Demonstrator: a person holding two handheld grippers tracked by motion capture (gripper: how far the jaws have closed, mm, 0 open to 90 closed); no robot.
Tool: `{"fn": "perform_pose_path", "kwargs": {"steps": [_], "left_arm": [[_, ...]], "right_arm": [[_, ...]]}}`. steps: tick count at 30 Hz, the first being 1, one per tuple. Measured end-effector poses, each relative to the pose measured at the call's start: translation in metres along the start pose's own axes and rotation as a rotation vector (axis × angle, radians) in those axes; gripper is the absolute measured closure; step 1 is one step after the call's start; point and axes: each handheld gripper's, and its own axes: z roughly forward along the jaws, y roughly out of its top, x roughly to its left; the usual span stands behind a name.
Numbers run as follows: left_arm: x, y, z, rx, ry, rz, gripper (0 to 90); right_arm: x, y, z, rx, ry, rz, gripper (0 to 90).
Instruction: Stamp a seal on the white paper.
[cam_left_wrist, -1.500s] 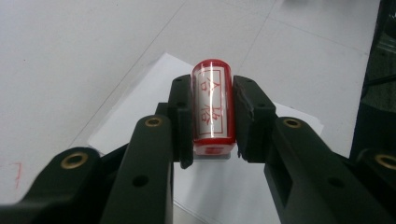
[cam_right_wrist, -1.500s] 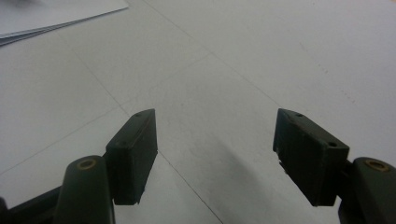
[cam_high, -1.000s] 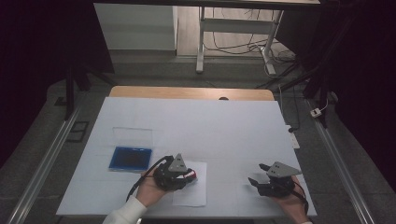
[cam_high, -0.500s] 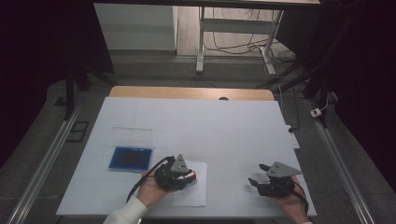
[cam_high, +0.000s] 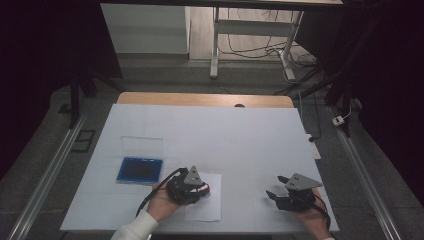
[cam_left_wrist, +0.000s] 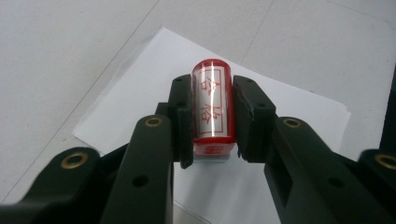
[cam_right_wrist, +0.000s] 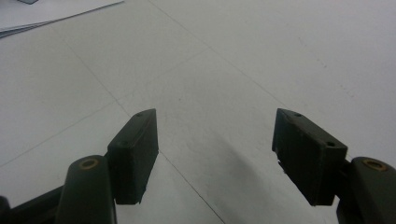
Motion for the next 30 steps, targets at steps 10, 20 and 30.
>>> {"fn": "perform_pose_path", "kwargs": {"steps": [10,20,30], "left_arm": [[-0.0003,0.0017,0.0007,0.015,0.0,0.0,70.2],[0.0002,0.004,0.0038,0.05,-0.004,0.0,70.4],[-0.0026,0.0067,0.0054,0.077,0.014,0.012,70.6]], "right_arm": [[0.0008,0.0004,0.0004,0.002,-0.002,0.0,30.9],[0.0016,0.0011,0.0013,0.002,0.001,-0.004,30.9],[0.0041,0.0025,0.0021,0.007,0.003,-0.009,30.9]]}}
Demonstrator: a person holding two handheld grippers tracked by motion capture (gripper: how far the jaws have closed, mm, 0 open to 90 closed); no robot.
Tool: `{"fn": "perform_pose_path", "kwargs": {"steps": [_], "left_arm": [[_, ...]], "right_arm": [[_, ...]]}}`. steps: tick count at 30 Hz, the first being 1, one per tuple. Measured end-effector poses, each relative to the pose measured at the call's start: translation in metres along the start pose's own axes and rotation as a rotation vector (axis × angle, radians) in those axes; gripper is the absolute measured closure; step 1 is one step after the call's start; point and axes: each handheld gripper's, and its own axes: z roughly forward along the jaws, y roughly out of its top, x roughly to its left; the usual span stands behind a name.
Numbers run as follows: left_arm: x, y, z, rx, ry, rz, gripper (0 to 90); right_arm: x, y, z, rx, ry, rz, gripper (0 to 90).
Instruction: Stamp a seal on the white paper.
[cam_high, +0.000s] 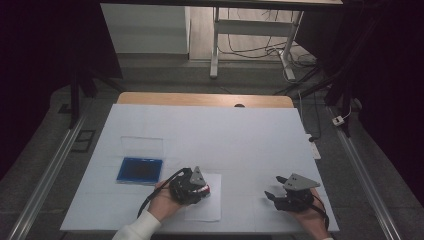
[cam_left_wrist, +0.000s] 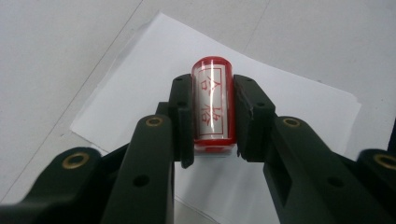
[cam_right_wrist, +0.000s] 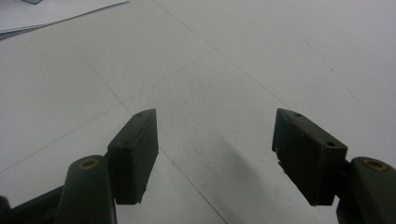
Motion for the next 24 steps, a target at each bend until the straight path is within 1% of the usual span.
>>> {"fn": "perform_pose_path", "kwargs": {"steps": [10,16,24], "left_arm": [[-0.0005,-0.0001,0.0006,0.001,0.003,-0.002,70.6],[-0.0022,-0.0006,0.0008,-0.002,0.015,0.01,70.6],[-0.0006,-0.0018,0.0007,-0.01,0.005,0.005,70.5]], "right_arm": [[0.0007,0.0008,0.0,-0.006,-0.002,-0.008,31.1],[0.0003,0.0005,-0.0002,-0.002,-0.003,-0.009,31.1],[0.0004,0.0001,0.0004,-0.001,0.0,-0.005,31.1]]}}
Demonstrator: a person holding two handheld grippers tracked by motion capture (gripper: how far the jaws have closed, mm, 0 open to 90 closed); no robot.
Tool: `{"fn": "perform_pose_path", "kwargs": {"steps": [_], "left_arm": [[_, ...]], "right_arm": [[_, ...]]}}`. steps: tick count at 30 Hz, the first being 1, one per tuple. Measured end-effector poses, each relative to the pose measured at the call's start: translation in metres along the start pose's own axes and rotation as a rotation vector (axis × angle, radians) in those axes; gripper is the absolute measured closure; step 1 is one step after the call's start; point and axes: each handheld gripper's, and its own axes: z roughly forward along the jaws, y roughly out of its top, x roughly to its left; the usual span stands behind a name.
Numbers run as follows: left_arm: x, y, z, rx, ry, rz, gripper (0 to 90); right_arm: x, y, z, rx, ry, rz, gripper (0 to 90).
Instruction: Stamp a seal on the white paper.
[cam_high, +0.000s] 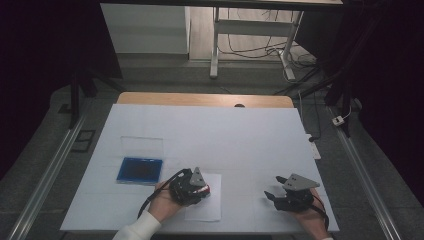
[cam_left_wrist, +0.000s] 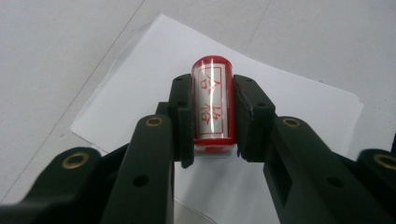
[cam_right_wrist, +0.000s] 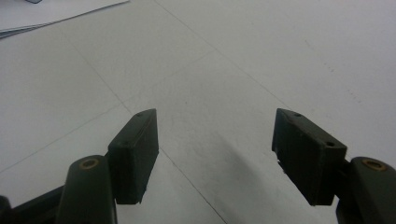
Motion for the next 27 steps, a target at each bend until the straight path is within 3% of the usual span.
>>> {"fn": "perform_pose_path", "kwargs": {"steps": [10,24,27], "left_arm": [[-0.002,-0.0005,-0.0006,-0.007,0.015,0.014,70.2],[0.0001,0.0,-0.0042,-0.035,0.003,-0.002,69.8],[0.0002,0.0007,-0.0069,-0.059,-0.005,-0.01,69.8]], "right_arm": [[0.0,-0.0006,0.0001,0.002,0.001,-0.001,31.1],[-0.0015,-0.0013,-0.001,0.003,0.0,0.0,31.1],[-0.0017,-0.0015,-0.0012,0.004,0.0,0.0,31.1]]}}
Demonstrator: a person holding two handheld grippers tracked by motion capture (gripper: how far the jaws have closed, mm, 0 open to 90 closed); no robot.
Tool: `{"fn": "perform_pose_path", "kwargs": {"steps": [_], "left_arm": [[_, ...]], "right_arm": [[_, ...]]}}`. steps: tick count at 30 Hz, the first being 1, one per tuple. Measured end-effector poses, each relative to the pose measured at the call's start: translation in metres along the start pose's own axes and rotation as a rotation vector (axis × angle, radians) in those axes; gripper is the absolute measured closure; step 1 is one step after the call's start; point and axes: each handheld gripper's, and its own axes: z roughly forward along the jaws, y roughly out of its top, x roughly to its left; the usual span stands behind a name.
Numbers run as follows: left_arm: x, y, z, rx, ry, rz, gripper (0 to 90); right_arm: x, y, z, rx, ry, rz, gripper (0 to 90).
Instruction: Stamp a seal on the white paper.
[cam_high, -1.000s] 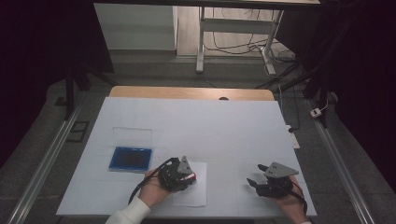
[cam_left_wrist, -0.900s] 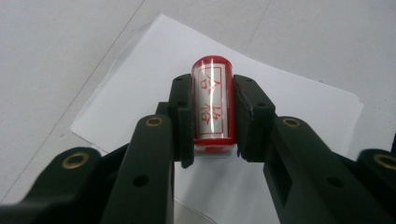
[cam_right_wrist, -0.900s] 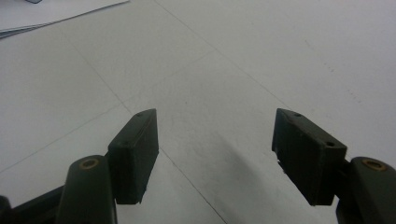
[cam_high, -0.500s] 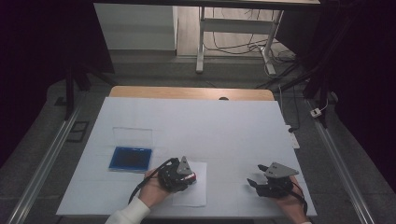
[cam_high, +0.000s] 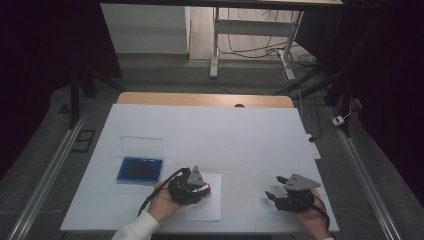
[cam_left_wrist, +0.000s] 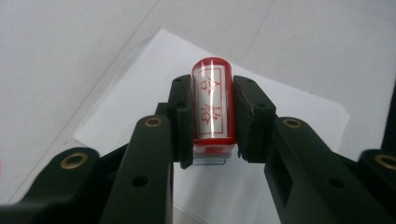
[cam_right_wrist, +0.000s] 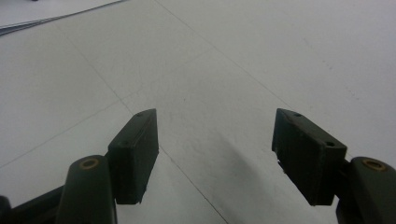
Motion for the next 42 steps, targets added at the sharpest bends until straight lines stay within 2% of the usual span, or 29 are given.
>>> {"fn": "perform_pose_path", "kwargs": {"steps": [10,17,23,42], "left_arm": [[0.001,0.003,-0.016,-0.071,-0.006,-0.029,69.8],[0.007,0.004,-0.033,-0.128,-0.016,-0.058,69.8],[0.011,0.003,-0.047,-0.16,-0.013,-0.068,69.8],[0.021,-0.006,-0.086,-0.213,0.0,-0.081,69.8]], "right_arm": [[0.0,0.0,0.0,-0.001,0.001,0.0,31.1],[0.0,0.0,-0.001,-0.008,0.001,0.005,31.1],[-0.001,0.0,0.0,-0.005,-0.002,0.001,31.1],[0.0,0.0,0.0,-0.007,0.0,-0.002,31.1]]}}
